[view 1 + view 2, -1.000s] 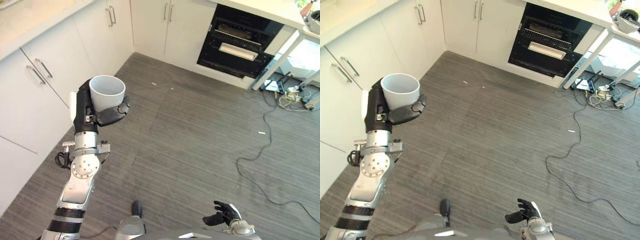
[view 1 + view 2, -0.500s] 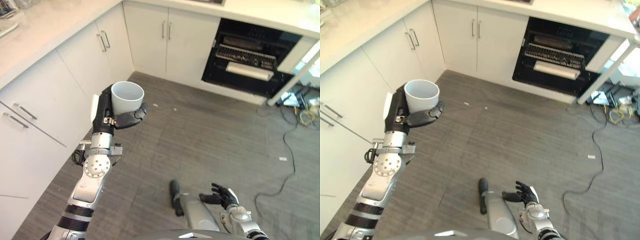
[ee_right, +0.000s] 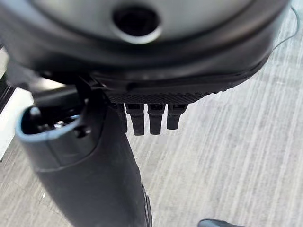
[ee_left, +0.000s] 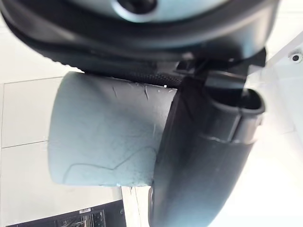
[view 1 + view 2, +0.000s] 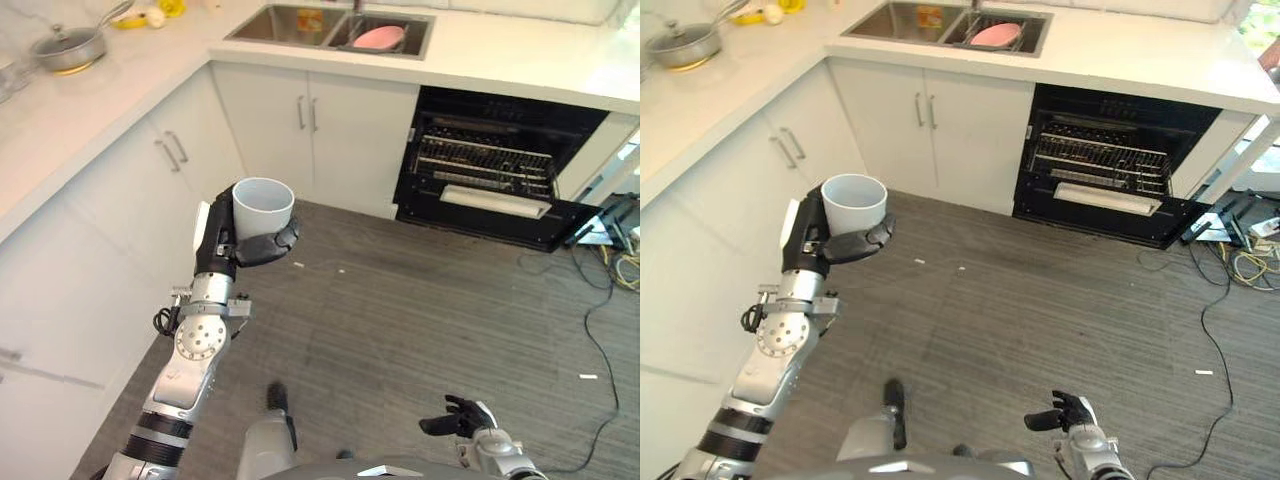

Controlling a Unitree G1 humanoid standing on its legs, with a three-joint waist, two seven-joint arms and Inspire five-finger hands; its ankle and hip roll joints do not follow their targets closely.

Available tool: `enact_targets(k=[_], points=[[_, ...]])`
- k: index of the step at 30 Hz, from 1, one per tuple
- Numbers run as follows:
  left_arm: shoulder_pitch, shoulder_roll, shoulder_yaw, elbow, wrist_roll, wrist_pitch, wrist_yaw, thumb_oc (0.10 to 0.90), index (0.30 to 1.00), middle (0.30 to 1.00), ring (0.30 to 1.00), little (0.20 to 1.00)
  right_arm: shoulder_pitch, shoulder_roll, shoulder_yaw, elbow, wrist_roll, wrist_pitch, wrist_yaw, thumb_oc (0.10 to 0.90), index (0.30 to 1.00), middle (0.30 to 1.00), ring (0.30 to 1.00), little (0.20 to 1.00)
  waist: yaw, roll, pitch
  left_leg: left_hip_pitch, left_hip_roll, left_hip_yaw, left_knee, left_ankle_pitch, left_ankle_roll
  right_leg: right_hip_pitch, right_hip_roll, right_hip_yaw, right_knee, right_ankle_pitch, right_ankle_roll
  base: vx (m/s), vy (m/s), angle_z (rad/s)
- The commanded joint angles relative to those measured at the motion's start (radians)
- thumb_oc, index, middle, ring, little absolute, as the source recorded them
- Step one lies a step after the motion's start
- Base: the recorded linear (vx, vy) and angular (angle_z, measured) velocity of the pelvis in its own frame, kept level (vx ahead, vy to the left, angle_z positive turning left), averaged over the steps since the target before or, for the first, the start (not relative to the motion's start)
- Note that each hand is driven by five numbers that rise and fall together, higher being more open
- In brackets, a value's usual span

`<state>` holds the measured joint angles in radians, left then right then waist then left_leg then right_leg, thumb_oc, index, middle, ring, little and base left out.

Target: Place the dishes in the dishwasher.

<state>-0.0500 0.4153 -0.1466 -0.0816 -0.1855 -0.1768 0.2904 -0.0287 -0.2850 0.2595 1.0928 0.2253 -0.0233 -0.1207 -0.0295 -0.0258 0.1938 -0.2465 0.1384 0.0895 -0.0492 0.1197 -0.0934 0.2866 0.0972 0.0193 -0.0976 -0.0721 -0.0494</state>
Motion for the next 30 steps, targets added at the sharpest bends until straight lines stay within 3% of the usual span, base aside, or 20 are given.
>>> enact_targets(k=[1,3,7,8,9,10,14,15,16,17,18,19,20,21,22,24,27,28,29,30], points=[[-0.074,0.017,0.056,-0.147,0.027,-0.103,0.037,0.400,0.300,0.300,0.300,0.300,0.015,-0.033,-0.008,-0.033,-0.003,-0.037,-0.020,0.800,0.900,0.900,0.900,0.900,0.034,-0.014,-0.021,0.056,0.037,-0.019,-0.032,0.036,-0.043,0.011,-0.159,-0.021,0.010,-0.093,0.123,0.45,0.166,-0.42],[-0.027,0.008,0.069,-0.144,0.007,-0.094,0.034,0.400,0.300,0.300,0.300,0.300,0.022,-0.006,-0.011,-0.017,-0.012,-0.027,-0.021,0.800,0.900,0.900,0.900,0.900,0.038,0.000,-0.063,0.094,0.053,-0.020,-0.028,0.089,-0.048,0.058,-0.176,0.030,0.010,-0.102,0.133,0.55,0.236,-0.63],[-0.045,0.028,0.049,-0.138,0.020,-0.091,0.034,0.400,0.300,0.300,0.300,0.300,0.047,0.007,-0.026,0.020,-0.016,-0.022,-0.019,0.800,0.900,0.900,0.900,0.900,0.024,-0.027,-0.089,0.129,0.016,0.020,-0.029,0.064,-0.026,0.026,-0.236,0.037,0.117,-0.076,0.178,0.35,0.245,-0.51],[-0.066,0.052,0.039,-0.138,0.033,-0.080,0.032,0.400,0.300,0.300,0.300,0.300,0.054,0.016,-0.036,0.050,-0.008,-0.012,-0.013,0.800,0.900,0.900,0.900,0.900,0.002,-0.038,-0.099,0.176,-0.010,0.044,-0.038,0.023,-0.001,-0.047,-0.257,0.059,0.270,0.011,0.213,0.18,0.148,-0.20],[-0.067,0.053,0.039,-0.136,0.033,-0.080,0.032,0.400,0.300,0.300,0.300,0.300,0.054,0.017,-0.036,0.051,-0.008,-0.012,-0.013,0.800,0.900,0.900,0.900,0.900,0.006,-0.039,-0.100,0.176,-0.010,0.048,-0.038,0.022,0.000,-0.054,-0.258,0.064,0.280,0.007,0.215,0.34,0.264,-0.46],[-0.096,0.072,0.021,-0.141,0.036,-0.079,0.025,0.400,0.300,0.300,0.300,0.300,0.047,0.027,-0.041,0.058,0.008,-0.014,-0.009,0.800,0.900,0.900,0.900,0.900,-0.016,-0.032,-0.090,0.218,-0.025,0.047,-0.038,-0.014,0.028,-0.135,-0.243,0.104,0.458,0.122,0.244,0.15,0.128,-0.35],[-0.151,0.086,-0.017,-0.121,0.040,-0.079,0.022,0.400,0.300,0.300,0.300,0.300,0.019,0.034,-0.028,0.031,0.016,-0.017,-0.003,0.800,0.900,0.900,0.900,0.900,-0.061,0.009,-0.037,0.278,-0.009,0.044,-0.038,-0.056,0.058,-0.313,-0.185,0.110,0.709,0.174,0.254,0.23,0.220,0.06],[-0.153,0.086,-0.024,-0.116,0.060,-0.077,0.022,0.400,0.300,0.300,0.300,0.300,0.007,0.040,-0.007,0.016,0.000,-0.018,-0.004,0.800,0.900,0.900,0.900,0.900,-0.082,0.013,-0.031,0.317,-0.026,0.057,-0.038,-0.092,0.063,-0.385,-0.173,0.047,0.677,0.095,0.235,0.16,0.102,-0.09],[-0.153,0.086,-0.024,-0.115,0.060,-0.077,0.022,0.400,0.300,0.300,0.300,0.300,0.006,0.041,-0.007,0.015,0.000,-0.018,-0.004,0.800,0.900,0.900,0.900,0.900,-0.082,0.016,-0.032,0.314,-0.022,0.057,-0.038,-0.089,0.062,-0.387,-0.169,0.046,0.673,0.100,0.234,0.34,0.133,-0.20],[-0.155,0.080,-0.015,-0.113,0.051,-0.083,0.026,0.400,0.300,0.300,0.300,0.300,0.000,0.042,0.005,0.016,-0.008,-0.020,-0.005,0.800,0.900,0.900,0.900,0.900,-0.095,0.011,-0.036,0.337,-0.034,0.072,-0.038,-0.111,0.060,-0.410,-0.120,-0.023,0.510,0.012,0.208,0.18,0.020,-0.24],[-0.154,0.080,-0.015,-0.112,0.050,-0.084,0.026,0.400,0.300,0.300,0.300,0.300,0.000,0.042,0.006,0.017,-0.008,-0.021,-0.005,0.800,0.900,0.900,0.900,0.900,-0.097,0.013,-0.036,0.340,-0.032,0.071,-0.038,-0.115,0.059,-0.403,-0.118,-0.026,0.503,0.011,0.207,0.31,-0.008,-0.44],[-0.145,0.075,-0.005,-0.135,0.035,-0.089,0.026,0.400,0.300,0.300,0.300,0.300,0.005,0.047,0.013,0.036,-0.025,-0.019,-0.014,0.800,0.900,0.900,0.900,0.900,-0.080,-0.004,-0.040,0.362,-0.041,0.110,-0.037,-0.135,0.054,-0.333,-0.145,-0.182,0.299,-0.018,0.179,0.15,-0.052,-0.43],[-0.129,0.074,0.004,-0.135,0.039,-0.087,0.017,0.400,0.300,0.300,0.300,0.300,0.007,0.048,0.012,0.047,-0.028,-0.017,-0.010,0.800,0.900,0.900,0.900,0.900,-0.068,-0.011,-0.045,0.360,-0.036,0.119,-0.019,-0.125,0.052,-0.309,-0.151,-0.204,0.273,-0.019,0.169,0.14,-0.053,-0.38],[-0.128,0.075,0.004,-0.136,0.039,-0.086,0.016,0.400,0.300,0.300,0.300,0.300,0.007,0.048,0.012,0.048,-0.028,-0.017,-0.010,0.800,0.900,0.900,0.900,0.900,-0.067,-0.012,-0.045,0.362,-0.036,0.121,-0.019,-0.126,0.051,-0.306,-0.151,-0.202,0.269,-0.018,0.169,0.12,-0.116,-0.29],[-0.117,0.069,-0.005,-0.117,0.027,-0.089,0.003,0.400,0.300,0.300,0.300,0.300,0.009,0.046,0.021,0.075,-0.026,-0.013,-0.004,0.800,0.900,0.900,0.900,0.900,-0.063,-0.030,-0.063,0.358,-0.037,0.125,0.008,-0.135,0.045,-0.262,-0.118,-0.130,0.217,-0.033,0.138,0.19,-0.153,-0.43],[-0.113,0.065,-0.002,-0.106,0.010,-0.091,-0.001,0.400,0.300,0.300,0.300,0.300,0.018,0.041,0.015,0.093,-0.024,-0.011,-0.001,0.800,0.900,0.900,0.900,0.900,-0.059,-0.036,-0.068,0.355,-0.036,0.123,0.046,-0.150,0.039,-0.234,-0.118,-0.130,0.183,-0.025,0.120,0.16,-0.143,-0.42],[-0.099,0.051,0.000,-0.115,-0.021,-0.080,-0.018,0.400,0.300,0.300,0.300,0.300,0.023,0.023,-0.016,0.105,0.005,-0.011,-0.007,0.800,0.900,0.900,0.900,0.900,-0.056,-0.063,-0.053,0.267,-0.013,0.108,0.321,-0.148,0.014,-0.166,-0.128,-0.112,0.120,-0.031,0.081,0.09,-0.135,-0.22],[-0.100,0.051,0.000,-0.115,-0.022,-0.080,-0.018,0.400,0.300,0.300,0.300,0.300,0.023,0.023,-0.017,0.104,0.005,-0.011,-0.007,0.800,0.900,0.900,0.900,0.900,-0.057,-0.061,-0.051,0.261,-0.010,0.105,0.334,-0.152,0.012,-0.165,-0.126,-0.114,0.118,-0.030,0.079,0.05,-0.111,-0.25],[-0.098,0.043,-0.005,-0.116,-0.032,-0.078,-0.019,0.400,0.300,0.300,0.300,0.300,0.017,0.005,-0.024,0.100,0.011,-0.013,-0.018,0.800,0.900,0.900,0.900,0.900,-0.040,-0.069,-0.021,0.197,-0.028,0.053,0.517,-0.130,-0.011,-0.122,-0.124,-0.091,0.082,-0.032,0.065,0.02,-0.068,-0.21],[-0.099,0.043,-0.005,-0.116,-0.032,-0.078,-0.019,0.400,0.300,0.300,0.300,0.300,0.016,0.005,-0.025,0.100,0.011,-0.013,-0.018,0.800,0.900,0.900,0.900,0.900,-0.040,-0.069,-0.022,0.192,-0.029,0.052,0.517,-0.125,-0.011,-0.126,-0.124,-0.091,0.081,-0.027,0.065,0.05,-0.050,-0.20]])
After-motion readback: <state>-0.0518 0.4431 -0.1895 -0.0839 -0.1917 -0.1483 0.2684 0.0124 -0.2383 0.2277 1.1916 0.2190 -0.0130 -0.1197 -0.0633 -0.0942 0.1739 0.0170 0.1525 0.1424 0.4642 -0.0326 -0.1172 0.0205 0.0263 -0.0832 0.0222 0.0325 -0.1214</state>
